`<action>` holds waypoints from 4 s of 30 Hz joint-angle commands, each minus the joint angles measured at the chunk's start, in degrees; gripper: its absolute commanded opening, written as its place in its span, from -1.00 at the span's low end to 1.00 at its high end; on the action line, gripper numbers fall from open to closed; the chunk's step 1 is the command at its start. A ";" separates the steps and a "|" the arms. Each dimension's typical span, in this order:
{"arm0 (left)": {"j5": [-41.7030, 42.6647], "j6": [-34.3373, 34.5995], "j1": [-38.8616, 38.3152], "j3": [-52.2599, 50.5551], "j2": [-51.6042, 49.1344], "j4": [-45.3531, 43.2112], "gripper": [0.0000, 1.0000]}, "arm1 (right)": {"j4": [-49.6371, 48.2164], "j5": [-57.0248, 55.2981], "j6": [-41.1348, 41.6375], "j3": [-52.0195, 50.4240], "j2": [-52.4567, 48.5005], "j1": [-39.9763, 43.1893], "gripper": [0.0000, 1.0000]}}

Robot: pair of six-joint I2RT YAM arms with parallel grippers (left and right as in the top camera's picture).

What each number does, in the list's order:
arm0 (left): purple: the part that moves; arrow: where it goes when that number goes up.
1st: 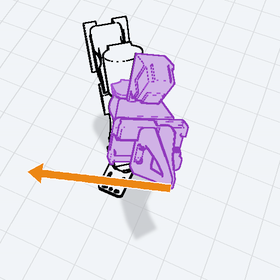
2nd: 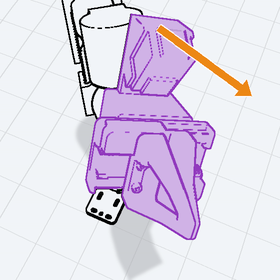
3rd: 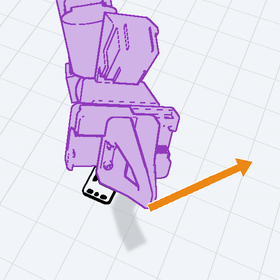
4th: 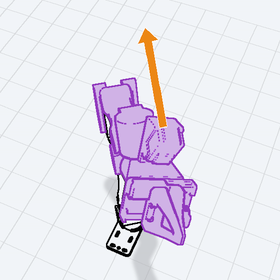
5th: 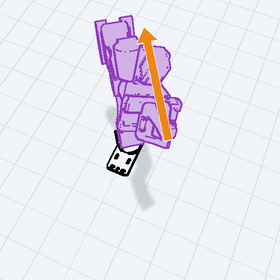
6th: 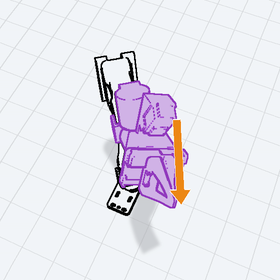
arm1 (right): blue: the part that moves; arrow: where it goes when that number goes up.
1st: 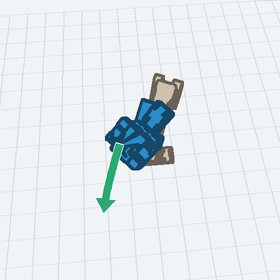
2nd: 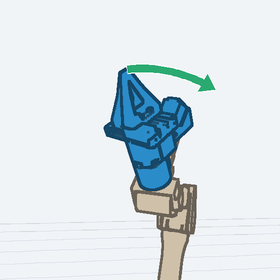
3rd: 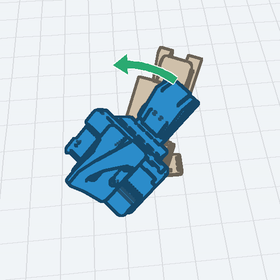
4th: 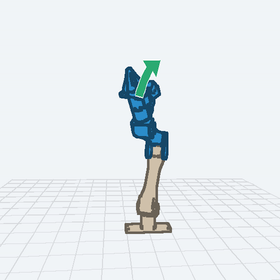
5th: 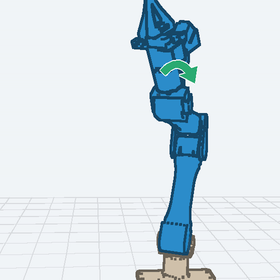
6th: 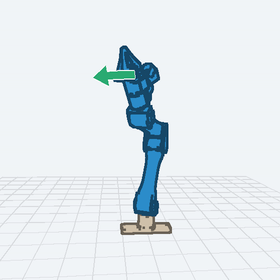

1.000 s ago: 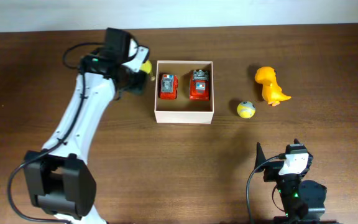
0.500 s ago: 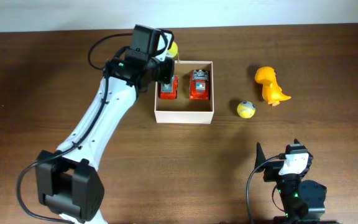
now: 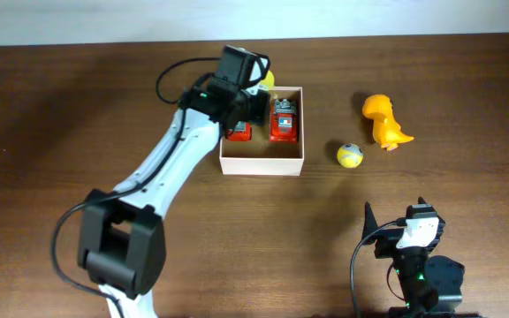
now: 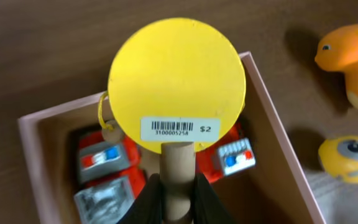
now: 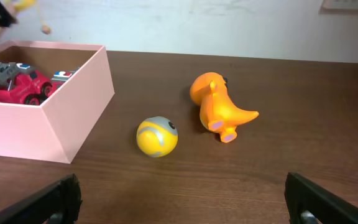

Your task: Pack container

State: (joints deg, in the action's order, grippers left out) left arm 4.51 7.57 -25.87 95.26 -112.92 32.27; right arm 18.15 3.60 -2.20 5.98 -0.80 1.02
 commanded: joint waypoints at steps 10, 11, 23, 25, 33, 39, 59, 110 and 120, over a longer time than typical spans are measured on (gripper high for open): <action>0.00 4.81 -0.76 1.16 -4.50 -1.60 -0.95 | 0.02 0.48 -0.39 -0.42 0.59 -0.26 0.97; 0.00 4.81 -0.79 1.16 -4.50 -1.46 -0.95 | 0.02 0.50 -0.39 -0.42 0.59 -0.26 0.97; -0.02 4.81 -1.14 1.16 -6.80 -0.37 -0.95 | 0.02 0.50 -0.39 -0.42 0.59 -0.26 0.97; 0.00 4.81 -1.14 1.16 -7.52 -0.35 -0.95 | 0.04 0.50 -0.39 -0.42 0.59 -0.26 0.97; -0.02 4.81 -1.14 1.16 -9.57 -0.81 -0.46 | 0.04 0.50 -0.39 -0.42 0.59 -0.26 0.97; -2.49 4.76 -1.07 1.16 -9.57 -3.19 0.72 | 0.02 0.50 -0.39 -0.42 0.59 -0.26 0.97; -3.26 4.76 -0.90 1.22 -9.53 -3.65 0.62 | 0.04 0.50 -0.39 -0.42 0.59 -0.26 0.97; -11.56 0.70 26.29 22.82 1.40 33.83 0.98 | 0.02 0.50 -0.39 -0.42 0.59 -0.26 0.97; -11.58 0.70 26.84 22.82 1.40 34.01 0.98 | 0.02 0.50 -0.39 -0.42 0.59 -0.26 0.97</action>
State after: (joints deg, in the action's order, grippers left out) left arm -7.88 7.57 0.78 117.03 -113.06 66.24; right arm 18.15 3.60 -2.22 5.98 -0.80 1.02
